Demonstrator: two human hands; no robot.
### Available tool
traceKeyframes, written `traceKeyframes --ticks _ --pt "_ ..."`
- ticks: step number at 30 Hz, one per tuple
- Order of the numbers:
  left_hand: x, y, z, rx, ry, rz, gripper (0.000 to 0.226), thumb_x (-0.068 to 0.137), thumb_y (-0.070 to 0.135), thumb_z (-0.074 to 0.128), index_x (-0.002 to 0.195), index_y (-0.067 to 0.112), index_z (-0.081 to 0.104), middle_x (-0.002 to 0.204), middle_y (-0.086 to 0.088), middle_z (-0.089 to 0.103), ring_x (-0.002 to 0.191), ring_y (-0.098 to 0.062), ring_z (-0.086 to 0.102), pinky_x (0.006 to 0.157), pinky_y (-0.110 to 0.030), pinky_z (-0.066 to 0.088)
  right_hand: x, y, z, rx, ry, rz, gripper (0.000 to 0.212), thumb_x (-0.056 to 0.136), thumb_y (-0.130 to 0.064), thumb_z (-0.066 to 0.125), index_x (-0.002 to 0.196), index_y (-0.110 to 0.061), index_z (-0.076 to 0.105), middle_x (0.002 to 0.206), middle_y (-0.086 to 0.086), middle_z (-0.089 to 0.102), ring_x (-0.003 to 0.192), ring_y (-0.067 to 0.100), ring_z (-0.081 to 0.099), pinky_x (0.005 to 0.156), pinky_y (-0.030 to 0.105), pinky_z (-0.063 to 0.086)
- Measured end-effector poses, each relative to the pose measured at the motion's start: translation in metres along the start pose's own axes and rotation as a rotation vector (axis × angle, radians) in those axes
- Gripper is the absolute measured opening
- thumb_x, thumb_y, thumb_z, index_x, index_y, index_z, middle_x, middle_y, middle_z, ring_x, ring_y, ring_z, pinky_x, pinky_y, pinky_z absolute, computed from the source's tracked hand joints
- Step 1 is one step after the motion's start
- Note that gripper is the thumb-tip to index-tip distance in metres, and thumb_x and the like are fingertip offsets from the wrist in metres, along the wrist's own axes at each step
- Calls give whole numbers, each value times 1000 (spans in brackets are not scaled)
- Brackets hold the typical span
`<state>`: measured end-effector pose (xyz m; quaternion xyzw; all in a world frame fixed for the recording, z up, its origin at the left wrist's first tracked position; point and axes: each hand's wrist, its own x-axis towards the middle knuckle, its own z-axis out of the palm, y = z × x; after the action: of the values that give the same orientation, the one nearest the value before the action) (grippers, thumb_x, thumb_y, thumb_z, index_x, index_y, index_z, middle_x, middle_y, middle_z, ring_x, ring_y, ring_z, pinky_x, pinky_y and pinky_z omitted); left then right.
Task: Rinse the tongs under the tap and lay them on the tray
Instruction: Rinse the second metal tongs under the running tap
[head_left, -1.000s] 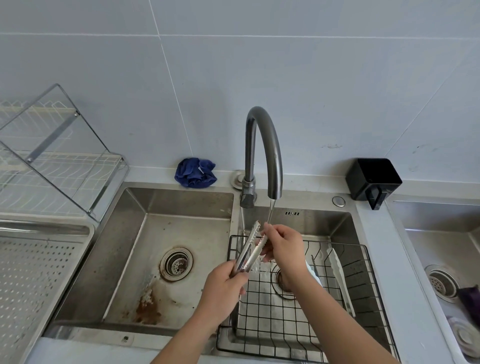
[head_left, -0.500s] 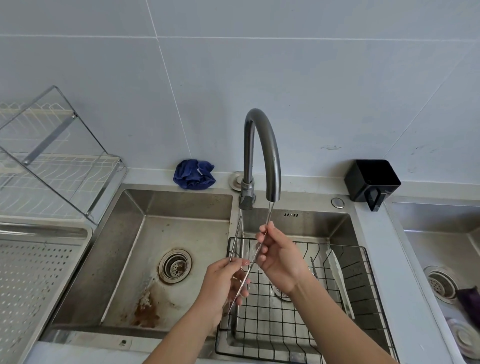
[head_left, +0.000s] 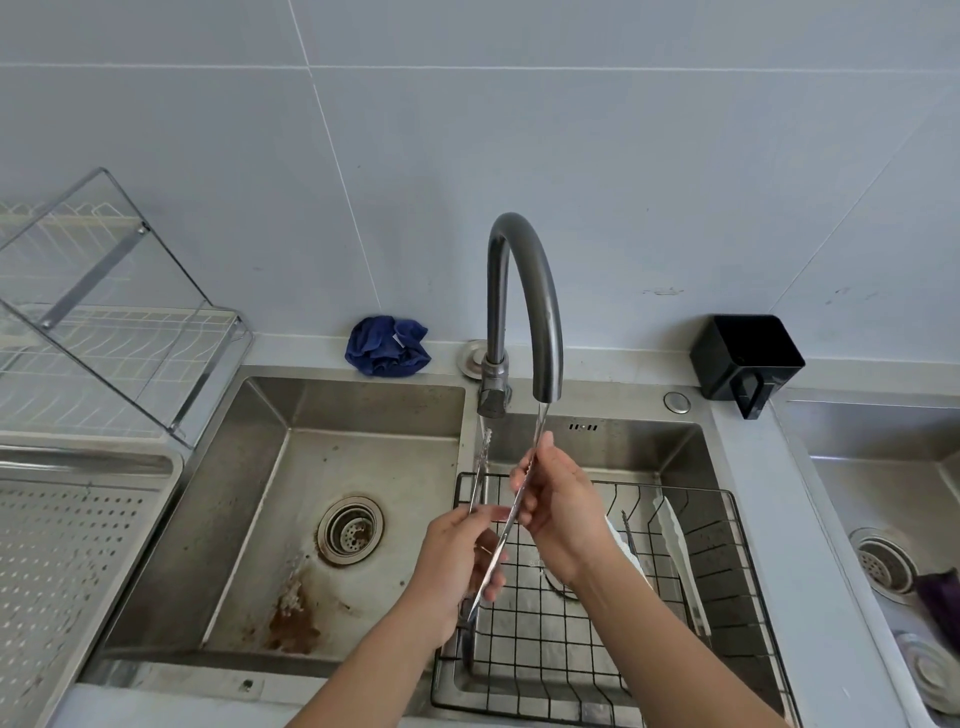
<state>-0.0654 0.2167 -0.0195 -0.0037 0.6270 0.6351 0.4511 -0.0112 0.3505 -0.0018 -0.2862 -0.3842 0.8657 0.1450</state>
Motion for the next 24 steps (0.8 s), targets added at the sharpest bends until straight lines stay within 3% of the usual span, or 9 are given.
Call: traceKeyframes --ticks 2,4,6,9,12,14,18,22,24 --pt "2 -1 -1 1 -7 -31 24 100 24 54 98 11 74 61 -15 60 43 -24 52 41 -26 39 -1 1 -2 41 -35 5 30 101 -39 57 81 -16 63 70 6 62 53 13 40 47 25 35" --pt "3 -2 -3 10 -5 -60 27 101 27 55 104 4 70 59 -16 59 42 -24 51 40 -26 40 -3 0 -5 76 -102 -11 11 97 -20 61 92 -12 66 80 8 68 60 15 46 50 26 40" --pt "4 0 -3 23 -9 -66 29 101 29 55 105 5 72 58 -14 58 42 -23 52 39 -27 41 -3 -1 -7 47 -115 -39 6 91 -11 64 97 -10 67 85 8 71 67 17 55 55 29 46" --pt "7 4 1 45 -13 -64 33 99 38 59 102 7 70 57 -13 59 40 -22 52 38 -26 41 -3 0 -4 -56 -89 -63 18 98 -25 61 85 -13 62 78 9 66 69 20 60 61 33 49" --pt "10 7 5 57 3 -41 46 94 50 62 97 5 66 57 -13 59 40 -23 52 37 -26 42 -4 1 6 -371 -47 -75 36 101 -40 57 82 -10 62 73 8 69 69 22 66 67 34 56" --pt "12 5 6 62 29 -34 43 96 49 60 96 5 64 57 -13 59 41 -24 52 38 -27 42 -3 -1 8 -483 -34 -105 29 100 -35 60 86 -10 64 75 5 72 72 22 68 68 34 57" --pt "15 1 7 81 87 25 29 100 37 57 89 11 63 55 -14 58 40 -24 52 38 -27 42 0 -15 8 -442 128 -236 8 100 -19 64 99 -13 68 74 2 71 69 21 68 66 40 61" --pt "15 3 10 80 119 156 36 102 44 51 86 20 73 53 -11 56 38 -26 52 36 -26 40 -2 -11 10 -649 280 -314 29 101 -33 60 80 -13 64 66 10 69 60 33 67 60 51 61" --pt "12 2 10 120 163 222 38 101 48 50 81 25 73 56 -9 55 39 -25 52 37 -27 40 -1 -9 5 -872 341 -324 33 101 -29 52 75 -10 60 63 11 68 60 34 66 59 54 59"
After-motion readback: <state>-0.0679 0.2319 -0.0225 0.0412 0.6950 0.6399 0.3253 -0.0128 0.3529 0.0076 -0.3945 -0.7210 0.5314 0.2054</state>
